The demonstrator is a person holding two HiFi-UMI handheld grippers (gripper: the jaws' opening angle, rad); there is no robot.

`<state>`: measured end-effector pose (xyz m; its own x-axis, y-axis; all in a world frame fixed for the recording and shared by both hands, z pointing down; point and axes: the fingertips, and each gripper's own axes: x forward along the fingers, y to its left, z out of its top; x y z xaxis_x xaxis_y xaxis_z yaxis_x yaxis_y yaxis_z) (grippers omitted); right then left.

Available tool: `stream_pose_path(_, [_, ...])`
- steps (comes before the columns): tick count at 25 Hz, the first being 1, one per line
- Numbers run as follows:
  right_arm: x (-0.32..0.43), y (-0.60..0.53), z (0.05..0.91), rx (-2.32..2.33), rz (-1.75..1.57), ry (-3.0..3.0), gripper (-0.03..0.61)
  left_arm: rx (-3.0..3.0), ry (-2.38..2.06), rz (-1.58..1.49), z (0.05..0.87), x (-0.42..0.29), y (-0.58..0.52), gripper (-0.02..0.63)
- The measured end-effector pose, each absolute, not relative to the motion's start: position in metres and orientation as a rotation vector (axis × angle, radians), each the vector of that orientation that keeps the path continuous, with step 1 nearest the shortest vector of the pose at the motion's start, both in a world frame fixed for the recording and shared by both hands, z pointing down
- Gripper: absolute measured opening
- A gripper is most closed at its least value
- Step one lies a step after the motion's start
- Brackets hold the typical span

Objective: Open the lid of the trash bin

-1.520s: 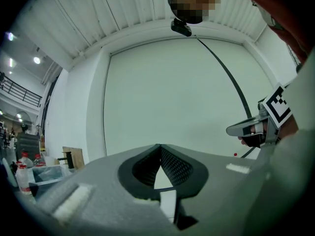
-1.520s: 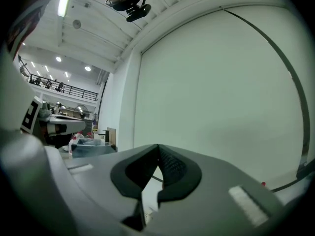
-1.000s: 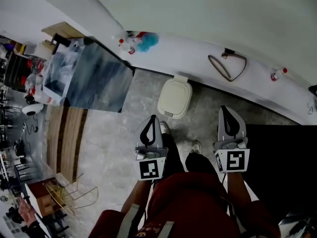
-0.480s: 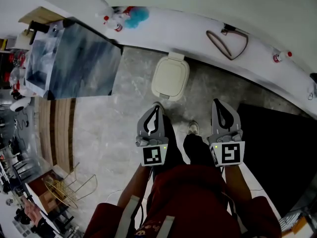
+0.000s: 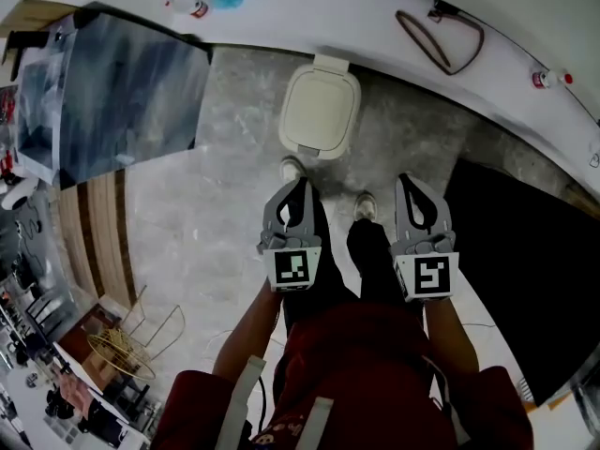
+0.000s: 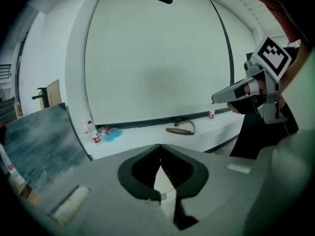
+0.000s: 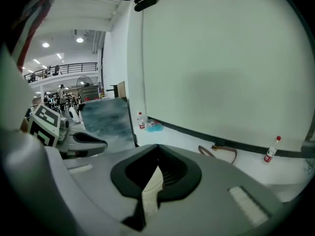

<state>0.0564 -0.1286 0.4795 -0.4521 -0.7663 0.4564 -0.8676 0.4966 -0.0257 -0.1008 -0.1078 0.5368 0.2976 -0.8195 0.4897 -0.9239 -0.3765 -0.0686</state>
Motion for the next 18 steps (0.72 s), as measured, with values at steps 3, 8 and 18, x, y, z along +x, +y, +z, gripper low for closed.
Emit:
stream_pose_path(3, [0.046,-0.126,0.504,1.335,0.41,-2.334,0.0,2.348,-1.54,0.75,0.574,-0.104,-0.109,0.006])
stream_pose_path(8, [0.031,-0.127,0.546,1.295,0.454,-2.288,0.0,2.324,-1.427,0.875,0.64,-0.111,-0.106,0.006])
stream_pose_path(18, [0.018,-0.116,0.616,1.246,0.538,-2.2,0.0,2.373,-1.122,1.179,0.756,-0.113,-0.092,0.091])
